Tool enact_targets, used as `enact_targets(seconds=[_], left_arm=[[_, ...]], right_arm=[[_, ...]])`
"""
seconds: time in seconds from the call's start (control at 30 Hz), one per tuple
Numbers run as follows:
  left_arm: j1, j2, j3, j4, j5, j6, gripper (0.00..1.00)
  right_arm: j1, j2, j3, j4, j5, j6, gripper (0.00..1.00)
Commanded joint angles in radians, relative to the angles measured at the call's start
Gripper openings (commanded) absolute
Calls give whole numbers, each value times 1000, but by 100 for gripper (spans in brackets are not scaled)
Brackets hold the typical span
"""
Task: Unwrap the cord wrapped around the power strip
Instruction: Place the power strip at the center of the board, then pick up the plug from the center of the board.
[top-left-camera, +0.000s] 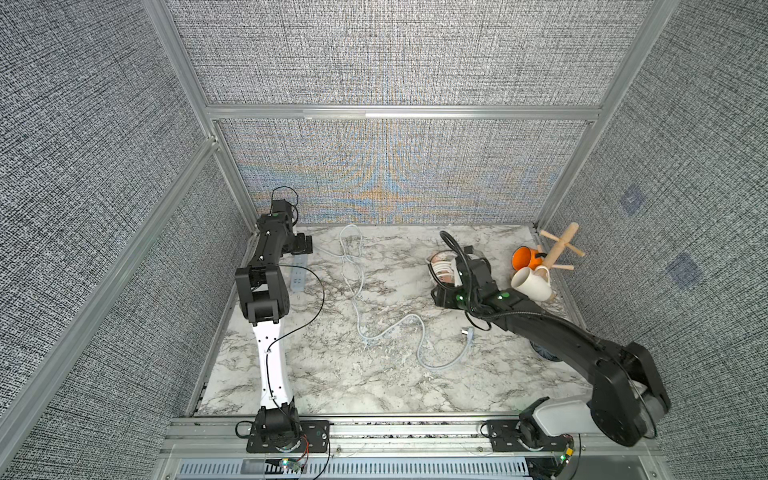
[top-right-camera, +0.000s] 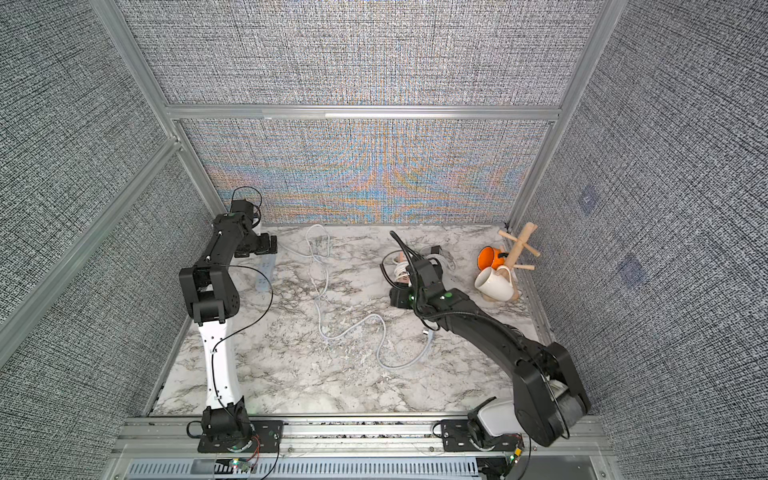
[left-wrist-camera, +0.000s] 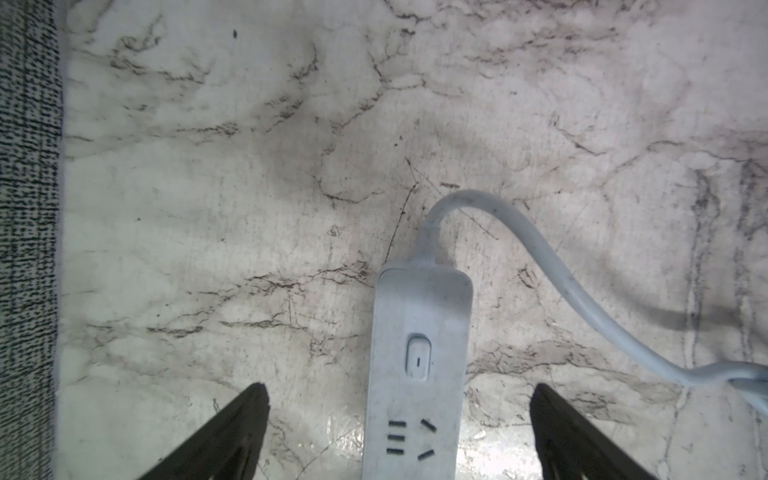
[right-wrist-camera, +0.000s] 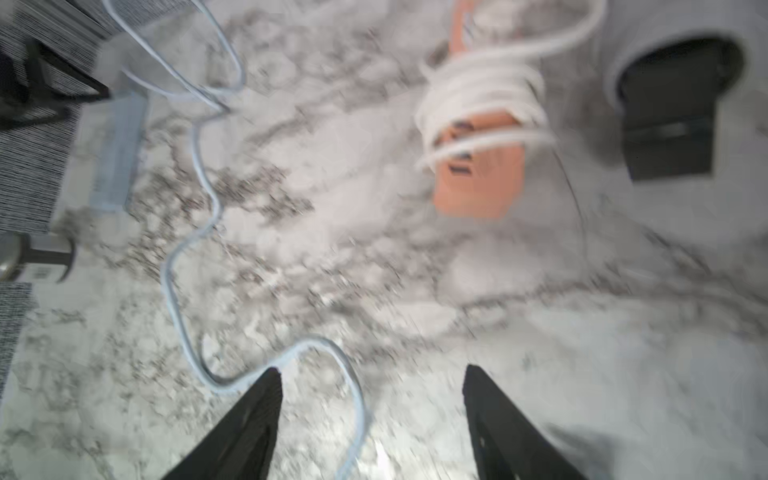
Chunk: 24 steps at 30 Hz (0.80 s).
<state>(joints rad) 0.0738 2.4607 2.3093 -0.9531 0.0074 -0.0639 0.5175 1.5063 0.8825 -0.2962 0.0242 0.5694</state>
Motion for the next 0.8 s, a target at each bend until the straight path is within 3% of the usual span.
enact_targets(seconds=[0.0,0.33,0.57,0.77], left_arm=[[-1,-38,18,-26,9,1,99],[-3,-212,-42,-20,42,29,99],[-3,-287,-161,48,137,16,99],[-11,-372,-333,122,172,-50,99]], right_arm=[[-14,-47,-104,-66,63,91,65],[-15,-119,-311,-56,73,210,54],[-12,-36,-356,62,16,221,46],[13,-15,-306,88,29,207,17]])
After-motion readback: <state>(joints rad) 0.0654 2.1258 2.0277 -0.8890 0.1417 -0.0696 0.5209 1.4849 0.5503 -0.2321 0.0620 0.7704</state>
